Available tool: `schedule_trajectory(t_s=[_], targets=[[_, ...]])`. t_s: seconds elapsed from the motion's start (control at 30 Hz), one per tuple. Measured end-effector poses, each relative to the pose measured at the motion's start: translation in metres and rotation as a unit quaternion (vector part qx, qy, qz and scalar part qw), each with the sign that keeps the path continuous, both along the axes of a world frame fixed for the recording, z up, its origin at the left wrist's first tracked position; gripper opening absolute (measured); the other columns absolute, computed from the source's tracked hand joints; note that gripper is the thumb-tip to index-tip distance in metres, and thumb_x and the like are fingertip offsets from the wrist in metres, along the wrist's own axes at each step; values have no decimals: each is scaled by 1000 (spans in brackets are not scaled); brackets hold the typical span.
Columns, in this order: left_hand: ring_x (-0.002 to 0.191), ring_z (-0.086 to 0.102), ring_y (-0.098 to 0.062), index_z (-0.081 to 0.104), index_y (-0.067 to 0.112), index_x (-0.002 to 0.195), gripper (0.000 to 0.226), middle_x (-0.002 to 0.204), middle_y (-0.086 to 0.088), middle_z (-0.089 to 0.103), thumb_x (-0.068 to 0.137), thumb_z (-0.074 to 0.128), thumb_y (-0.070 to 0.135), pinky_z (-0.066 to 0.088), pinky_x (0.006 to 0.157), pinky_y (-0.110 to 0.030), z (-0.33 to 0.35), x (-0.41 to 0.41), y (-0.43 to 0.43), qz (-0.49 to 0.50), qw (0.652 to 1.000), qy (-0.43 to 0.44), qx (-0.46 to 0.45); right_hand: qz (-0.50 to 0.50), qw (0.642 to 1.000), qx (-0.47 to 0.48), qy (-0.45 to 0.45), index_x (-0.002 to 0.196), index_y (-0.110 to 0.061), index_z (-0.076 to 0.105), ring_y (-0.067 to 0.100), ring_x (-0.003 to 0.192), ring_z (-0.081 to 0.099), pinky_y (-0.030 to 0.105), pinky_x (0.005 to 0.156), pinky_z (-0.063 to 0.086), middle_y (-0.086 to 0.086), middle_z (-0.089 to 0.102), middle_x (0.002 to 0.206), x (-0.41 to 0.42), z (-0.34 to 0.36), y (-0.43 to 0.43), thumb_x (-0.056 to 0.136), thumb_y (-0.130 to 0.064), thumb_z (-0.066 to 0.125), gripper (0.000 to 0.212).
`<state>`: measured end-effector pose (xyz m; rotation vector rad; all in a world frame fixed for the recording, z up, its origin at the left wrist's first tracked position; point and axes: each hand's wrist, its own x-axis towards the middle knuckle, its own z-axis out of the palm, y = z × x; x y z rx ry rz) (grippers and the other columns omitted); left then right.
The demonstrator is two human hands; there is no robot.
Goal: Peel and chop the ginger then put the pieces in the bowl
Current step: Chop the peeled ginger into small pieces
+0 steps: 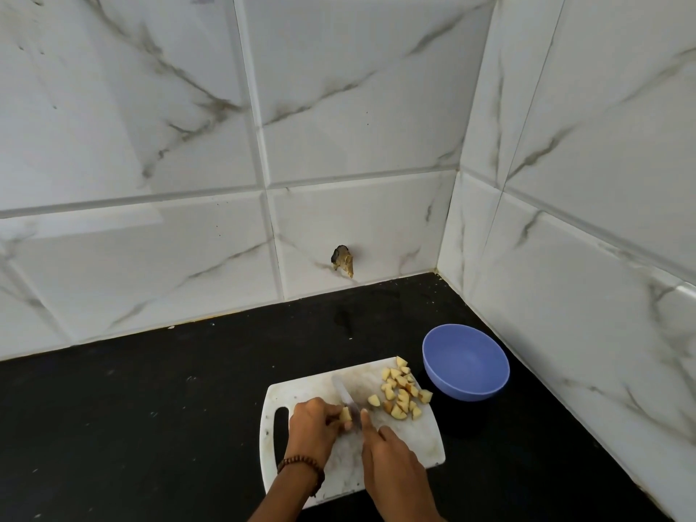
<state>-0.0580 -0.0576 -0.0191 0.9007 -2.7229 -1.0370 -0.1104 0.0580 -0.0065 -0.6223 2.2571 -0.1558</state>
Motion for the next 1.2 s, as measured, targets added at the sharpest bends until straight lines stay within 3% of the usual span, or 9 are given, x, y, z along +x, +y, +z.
schedule_trajectory(t_s=[0.3,0.53,0.7,0.83,1.0,1.2], targets=[[77,64,-4,75,22,87,10,76,13,63,87,67,17,42,64,-1,-2,2,2,1,1000,27,-14,51,984,-81,149,155,-29,-13,21,124,51,37,103,42,4,33,150,16,-13,17,99,-39,52,86],[67,56,6,74,19,91,9,76,16,60,87,67,17,38,61,4,-4,3,3,5,999,47,-6,73,983,-87,145,155,-27,-11,20,124,51,35,104,43,5,36,149,16,-12,14,99,-41,52,86],[74,60,0,74,20,88,10,79,14,61,89,65,17,39,65,2,-6,3,4,13,999,47,-19,66,984,-82,141,155,-32,-10,22,125,49,37,103,42,4,37,146,12,-12,14,98,-43,54,86],[79,61,-2,73,22,88,10,85,10,67,89,64,17,50,82,-13,-4,4,5,20,998,46,-30,72,975,-110,177,156,-30,-7,20,116,53,34,95,46,5,44,138,15,-11,21,99,-40,52,83],[77,60,-2,73,22,80,16,80,11,65,88,63,13,45,77,-12,-2,6,10,15,999,41,-28,67,962,-152,218,157,-24,2,18,101,57,31,84,51,4,53,122,25,-11,38,101,-23,48,72],[79,65,-9,74,20,84,13,82,5,70,82,69,8,53,78,-23,-5,5,11,36,997,57,-22,76,961,-150,218,156,-28,12,24,105,58,36,82,49,5,55,119,26,4,59,102,-21,44,64]])
